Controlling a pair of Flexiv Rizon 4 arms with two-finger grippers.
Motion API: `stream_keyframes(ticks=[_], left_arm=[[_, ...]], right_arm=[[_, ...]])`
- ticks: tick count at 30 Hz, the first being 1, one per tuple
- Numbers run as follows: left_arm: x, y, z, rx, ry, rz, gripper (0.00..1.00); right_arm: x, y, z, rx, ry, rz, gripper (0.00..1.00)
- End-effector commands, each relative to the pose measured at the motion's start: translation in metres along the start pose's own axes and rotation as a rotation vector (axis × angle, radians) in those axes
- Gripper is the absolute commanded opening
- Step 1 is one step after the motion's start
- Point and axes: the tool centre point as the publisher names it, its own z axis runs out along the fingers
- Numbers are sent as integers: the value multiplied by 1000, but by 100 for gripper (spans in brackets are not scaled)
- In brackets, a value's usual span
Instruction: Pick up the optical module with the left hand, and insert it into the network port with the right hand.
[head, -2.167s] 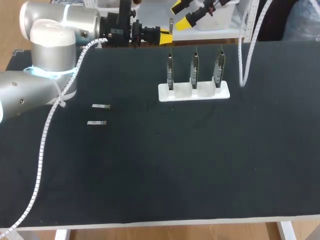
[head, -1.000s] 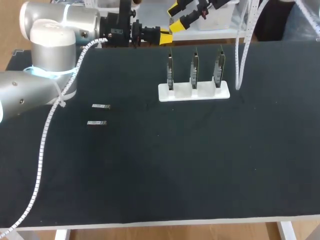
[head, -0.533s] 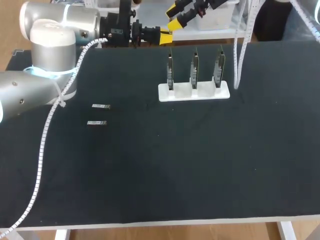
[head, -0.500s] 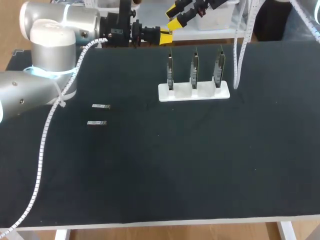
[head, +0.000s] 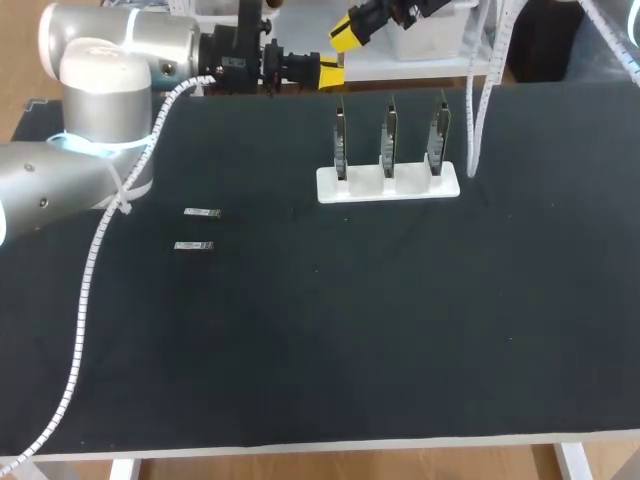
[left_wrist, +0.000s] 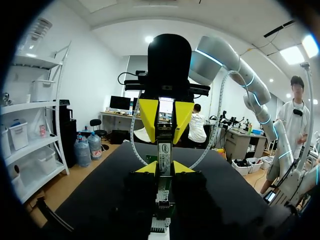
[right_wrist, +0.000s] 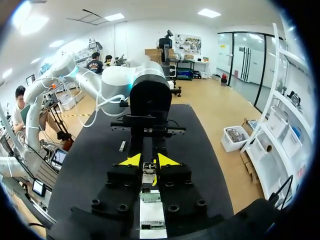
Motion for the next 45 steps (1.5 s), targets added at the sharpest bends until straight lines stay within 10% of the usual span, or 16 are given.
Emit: stream_keyframes(ticks=[1,5,7,21,45], left_arm=[[0,0,1,4,2,0,0],[0,0,1,4,2,0,0],[0,0,1,4,2,0,100],[-1,0,-3,-6,21,10,100],[18,-15,-60,-84,316,11,100]], right_arm=[[-2,-10,1,-270,2,-2,0],[-2,-10,1,-270,2,-2,0],[-3,-10,1,-270,1,-2,0],[-2,-8,-1,-264,-13,-4,0],[1,-4,-5,-253,-12,-6,0]])
